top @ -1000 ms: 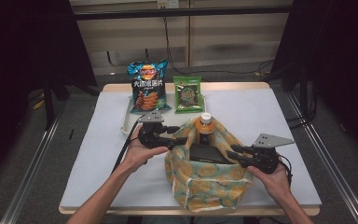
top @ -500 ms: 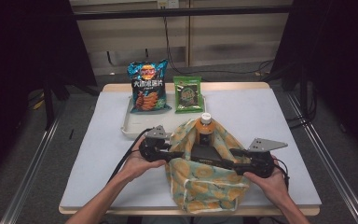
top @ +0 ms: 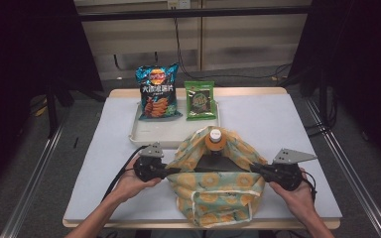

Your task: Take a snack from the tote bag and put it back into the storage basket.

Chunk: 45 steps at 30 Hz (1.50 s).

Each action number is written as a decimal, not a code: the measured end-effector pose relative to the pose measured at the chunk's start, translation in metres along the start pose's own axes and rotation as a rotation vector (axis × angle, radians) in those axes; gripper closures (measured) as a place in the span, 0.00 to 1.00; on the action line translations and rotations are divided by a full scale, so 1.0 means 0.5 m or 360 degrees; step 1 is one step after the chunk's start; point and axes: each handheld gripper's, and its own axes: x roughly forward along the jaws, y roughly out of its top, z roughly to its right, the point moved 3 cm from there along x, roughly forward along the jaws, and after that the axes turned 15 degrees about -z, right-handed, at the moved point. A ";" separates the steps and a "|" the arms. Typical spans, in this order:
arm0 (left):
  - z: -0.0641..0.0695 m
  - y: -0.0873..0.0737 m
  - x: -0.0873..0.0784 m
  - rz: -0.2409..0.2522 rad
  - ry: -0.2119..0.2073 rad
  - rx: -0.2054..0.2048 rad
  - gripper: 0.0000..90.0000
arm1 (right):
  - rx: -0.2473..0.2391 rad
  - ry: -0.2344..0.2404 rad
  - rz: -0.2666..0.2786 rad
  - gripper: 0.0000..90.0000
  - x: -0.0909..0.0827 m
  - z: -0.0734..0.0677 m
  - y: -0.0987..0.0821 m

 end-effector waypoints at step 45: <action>-0.006 0.059 -0.041 0.0375 0.0046 -0.0090 0.59 | 0.0118 0.0008 0.0193 0.53 -0.027 0.018 0.012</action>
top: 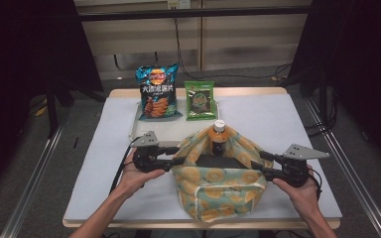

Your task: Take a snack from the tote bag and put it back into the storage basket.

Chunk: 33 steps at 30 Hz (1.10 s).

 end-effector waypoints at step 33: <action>0.055 0.068 0.149 -0.0286 -0.0142 0.0278 0.74 | -0.0077 0.0081 -0.0032 0.91 0.012 -0.022 0.007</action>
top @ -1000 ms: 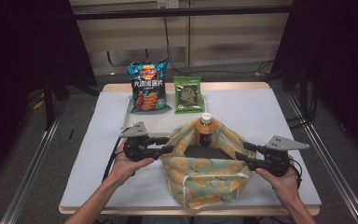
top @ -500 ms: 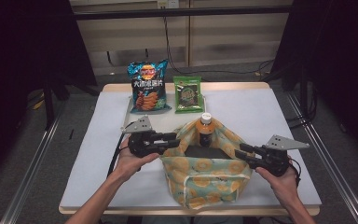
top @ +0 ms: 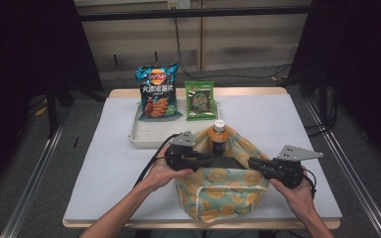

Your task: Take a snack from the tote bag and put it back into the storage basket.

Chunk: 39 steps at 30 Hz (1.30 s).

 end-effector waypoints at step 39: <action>-0.041 -0.034 -0.015 -0.0044 -0.0012 0.0144 0.21 | 0.0036 -0.0021 -0.0020 0.69 0.006 0.008 -0.011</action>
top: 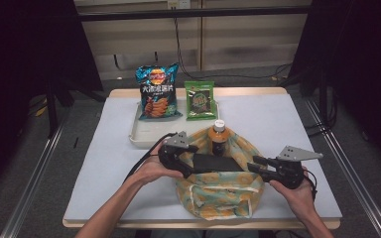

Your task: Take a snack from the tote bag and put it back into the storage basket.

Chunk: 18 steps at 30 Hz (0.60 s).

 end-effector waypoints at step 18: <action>0.048 0.008 0.026 -0.0174 -0.0044 0.0054 0.40 | -0.0001 -0.0004 -0.0011 0.68 -0.002 0.001 -0.004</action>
